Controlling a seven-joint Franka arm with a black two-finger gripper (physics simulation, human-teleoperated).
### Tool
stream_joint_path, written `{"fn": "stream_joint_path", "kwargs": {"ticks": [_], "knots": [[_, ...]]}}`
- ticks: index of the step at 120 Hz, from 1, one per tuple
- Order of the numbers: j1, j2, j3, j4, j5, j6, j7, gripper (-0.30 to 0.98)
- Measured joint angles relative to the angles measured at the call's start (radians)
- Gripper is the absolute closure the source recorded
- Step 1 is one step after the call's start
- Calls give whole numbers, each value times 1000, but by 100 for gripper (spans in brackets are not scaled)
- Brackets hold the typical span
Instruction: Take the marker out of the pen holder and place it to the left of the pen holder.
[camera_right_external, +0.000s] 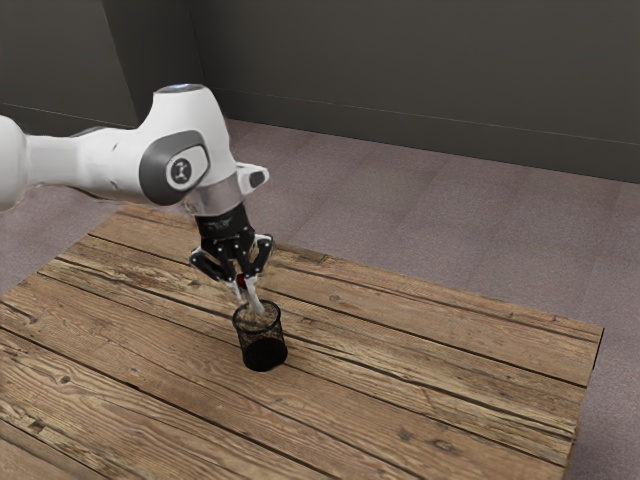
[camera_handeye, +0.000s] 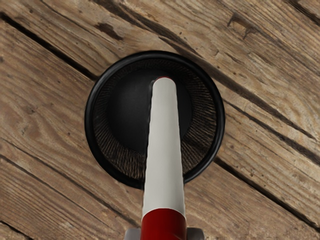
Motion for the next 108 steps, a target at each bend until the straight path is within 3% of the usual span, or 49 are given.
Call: {"fn": "stream_joint_path", "kwargs": {"ticks": [30,66,85,108], "knots": [[-10,-131,52,38,98,-95,-24,72],[6,-36,67,26,303,50,-9,72],[-2,47,70,18,329,181,28,72],[8,69,92,18,307,268,80,71]]}}
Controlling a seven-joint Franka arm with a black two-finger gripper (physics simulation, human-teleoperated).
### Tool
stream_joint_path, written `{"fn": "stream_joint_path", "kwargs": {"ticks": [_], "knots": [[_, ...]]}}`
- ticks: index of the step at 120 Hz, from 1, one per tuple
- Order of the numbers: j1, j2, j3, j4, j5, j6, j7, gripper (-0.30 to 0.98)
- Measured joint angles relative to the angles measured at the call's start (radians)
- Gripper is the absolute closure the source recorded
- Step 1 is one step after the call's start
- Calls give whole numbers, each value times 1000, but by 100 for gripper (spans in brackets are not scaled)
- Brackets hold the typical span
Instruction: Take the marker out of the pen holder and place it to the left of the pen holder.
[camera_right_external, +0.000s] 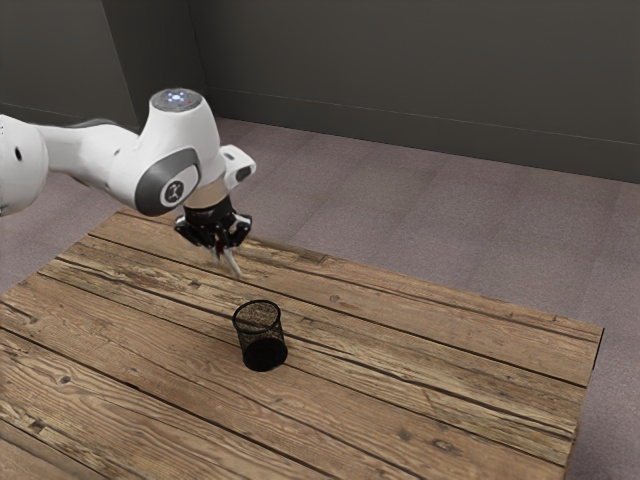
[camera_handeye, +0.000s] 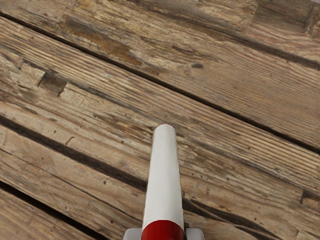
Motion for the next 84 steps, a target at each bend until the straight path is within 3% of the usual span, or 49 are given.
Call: {"fn": "stream_joint_path", "kwargs": {"ticks": [55,84], "knots": [[0,129,166,6,-38,75,95,70],[-2,165,153,86,-106,58,131,25]]}}
